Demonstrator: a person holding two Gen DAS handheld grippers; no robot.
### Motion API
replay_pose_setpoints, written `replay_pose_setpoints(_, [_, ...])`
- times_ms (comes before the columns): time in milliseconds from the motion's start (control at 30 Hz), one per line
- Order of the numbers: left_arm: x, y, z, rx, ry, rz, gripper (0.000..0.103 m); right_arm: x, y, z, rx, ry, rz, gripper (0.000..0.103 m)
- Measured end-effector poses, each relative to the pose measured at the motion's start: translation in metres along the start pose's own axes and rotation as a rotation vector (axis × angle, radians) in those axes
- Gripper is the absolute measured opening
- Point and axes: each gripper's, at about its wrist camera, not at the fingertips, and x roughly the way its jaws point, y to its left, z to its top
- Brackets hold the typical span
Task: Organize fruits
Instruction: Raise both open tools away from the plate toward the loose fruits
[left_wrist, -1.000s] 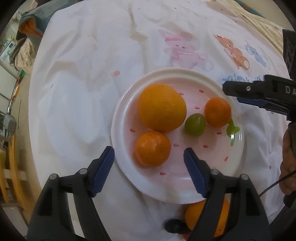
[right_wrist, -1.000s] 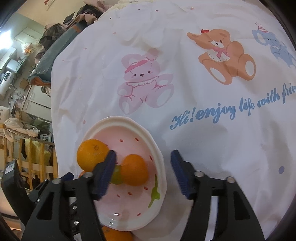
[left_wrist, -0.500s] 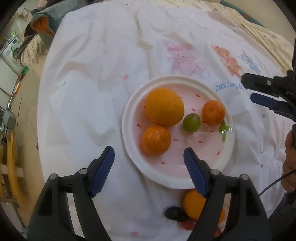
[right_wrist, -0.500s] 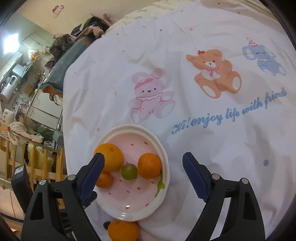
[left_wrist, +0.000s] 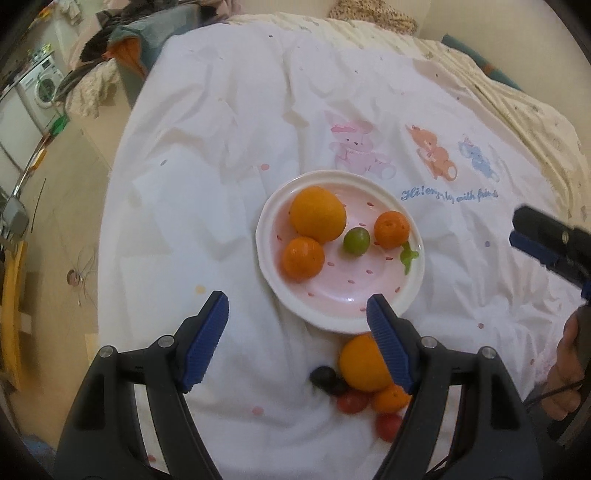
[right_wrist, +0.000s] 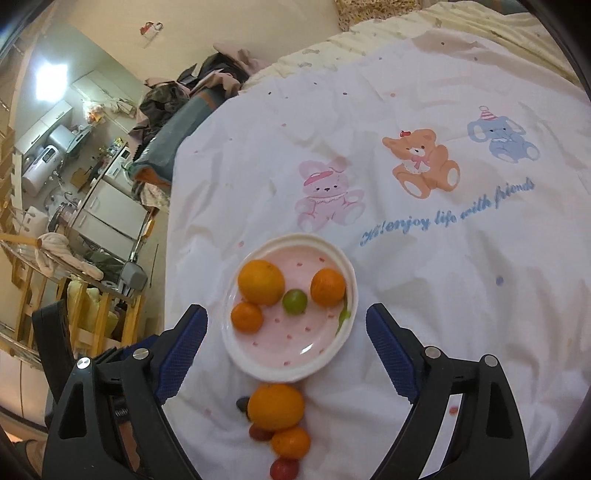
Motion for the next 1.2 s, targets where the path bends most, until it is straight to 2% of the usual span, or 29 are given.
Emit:
replay_pose_setpoints(167, [-0.019,0.005,-0.015,-0.031,-0.033,-0.029,0.074,-0.018,0.003,-0.021,-0.008,-0.019,-0.02,0.09])
replay_pose_setpoints(233, [-0.025,0.005,-0.021,-0.034,-0.053,-0.013,0.075,-0.024,0.002,-0.029,0.001,-0.023,-0.02,0.09])
replay_pose_setpoints(300, [-0.031,0.005,-0.028,-0.027,-0.078,0.01,0.087,-0.03,0.001,-0.039,0.015,-0.026,-0.023,0.09])
replay_pose_setpoints(333, [-0.033,0.006,-0.031,-0.027,-0.084,0.011,0.089,-0.032,0.001,-0.041,0.017,-0.026,-0.025,0.09])
replay_pose_setpoints(533, [-0.035,0.005,-0.045,-0.021,-0.077,0.006,0.089,-0.041,0.0,-0.065,0.019,-0.022,-0.053,0.09])
replay_pose_setpoints(767, [-0.037,-0.002,-0.06,0.024,-0.098,0.009,0.089,-0.041,-0.013,-0.087,0.091,0.002,-0.089,0.09])
replay_pose_setpoints(1067, [-0.029,0.002,-0.066,0.023,-0.075,-0.007,0.089,-0.034,-0.019,-0.096,0.107,0.026,-0.137,0.09])
replay_pose_setpoints(1200, [-0.018,0.001,-0.07,0.036,-0.014,-0.012,0.089,-0.03,-0.021,-0.096,0.106,0.037,-0.167,0.09])
